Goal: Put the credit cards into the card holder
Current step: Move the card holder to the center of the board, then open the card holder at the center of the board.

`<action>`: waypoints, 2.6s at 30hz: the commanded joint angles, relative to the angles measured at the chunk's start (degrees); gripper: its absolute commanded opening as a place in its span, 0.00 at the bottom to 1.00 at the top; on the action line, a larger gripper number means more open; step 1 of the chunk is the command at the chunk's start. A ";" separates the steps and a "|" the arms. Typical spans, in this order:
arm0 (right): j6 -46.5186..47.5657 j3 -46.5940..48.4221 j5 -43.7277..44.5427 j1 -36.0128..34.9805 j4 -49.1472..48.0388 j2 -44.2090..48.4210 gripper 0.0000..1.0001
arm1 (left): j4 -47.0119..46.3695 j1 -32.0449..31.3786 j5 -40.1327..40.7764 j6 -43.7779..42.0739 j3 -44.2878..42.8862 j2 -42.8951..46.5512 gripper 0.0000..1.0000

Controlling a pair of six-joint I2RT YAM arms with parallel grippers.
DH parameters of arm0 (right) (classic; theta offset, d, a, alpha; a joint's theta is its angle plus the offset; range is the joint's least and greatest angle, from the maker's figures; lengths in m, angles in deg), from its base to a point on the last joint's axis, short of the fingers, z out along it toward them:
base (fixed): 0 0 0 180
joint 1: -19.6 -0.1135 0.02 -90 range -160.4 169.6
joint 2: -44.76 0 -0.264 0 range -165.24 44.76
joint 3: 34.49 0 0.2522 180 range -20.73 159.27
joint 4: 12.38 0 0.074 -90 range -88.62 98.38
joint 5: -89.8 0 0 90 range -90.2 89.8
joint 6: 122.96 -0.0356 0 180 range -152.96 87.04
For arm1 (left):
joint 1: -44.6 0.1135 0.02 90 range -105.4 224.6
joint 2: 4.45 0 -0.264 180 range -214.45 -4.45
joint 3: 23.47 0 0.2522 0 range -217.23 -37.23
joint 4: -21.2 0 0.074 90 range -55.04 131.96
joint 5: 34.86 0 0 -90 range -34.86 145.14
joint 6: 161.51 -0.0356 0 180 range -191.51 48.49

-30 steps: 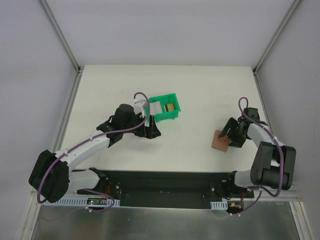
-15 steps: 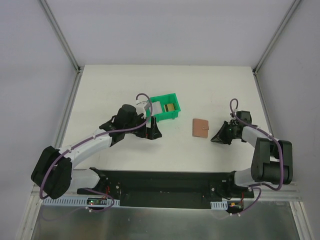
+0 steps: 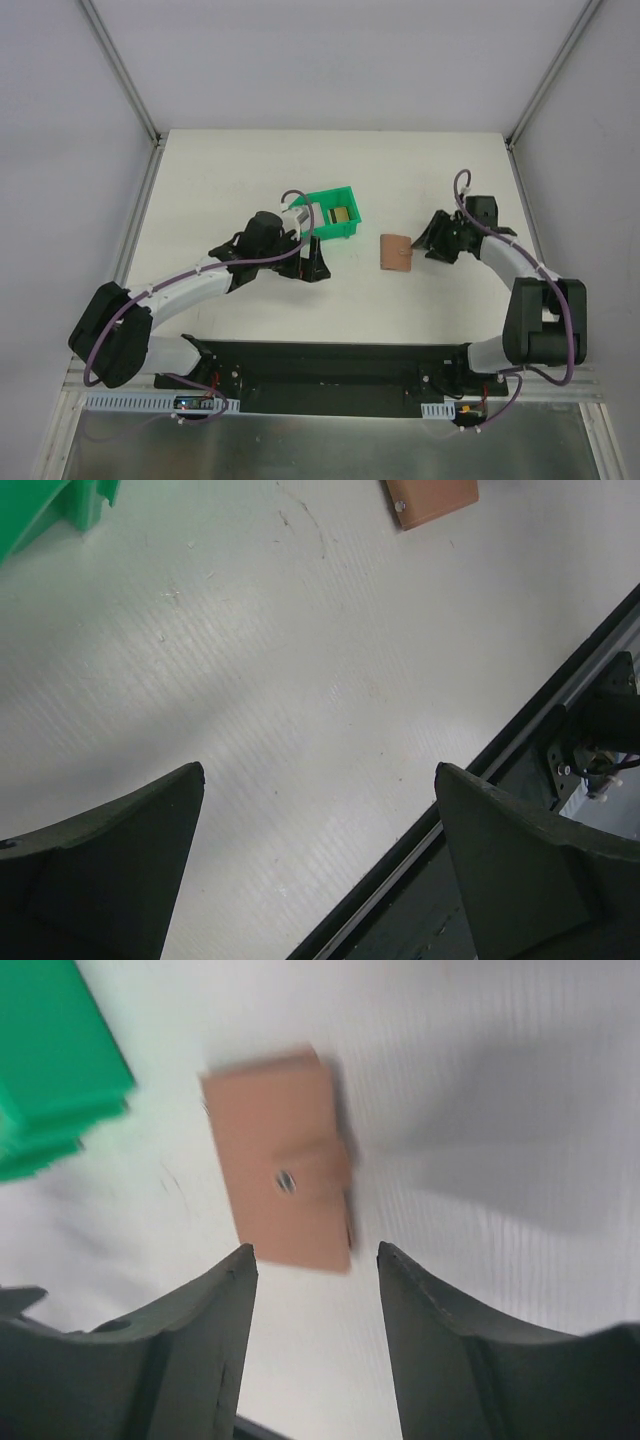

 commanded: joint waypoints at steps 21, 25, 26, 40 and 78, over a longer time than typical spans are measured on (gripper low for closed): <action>10.54 21.54 15.77 -15.10 13.48 -22.30 0.58 | -1.77 -0.52 1.97 -0.20 0.13 3.97 0.98; 9.41 17.95 14.81 -17.03 11.48 -19.84 0.33 | -1.68 -0.52 1.70 -0.02 -0.22 3.18 0.98; 9.05 17.07 13.85 -17.39 10.34 -19.22 0.23 | -1.77 -0.52 1.62 -0.02 -0.31 3.00 0.98; -4.21 0.46 0.66 -23.80 -5.40 -7.19 0.01 | -4.93 -1.22 1.61 4.89 2.06 -1.47 0.98; -18.37 -11.42 1.54 -32.86 -25.01 -8.14 0.06 | -27.87 -7.55 -6.56 18.70 6.37 -17.04 0.29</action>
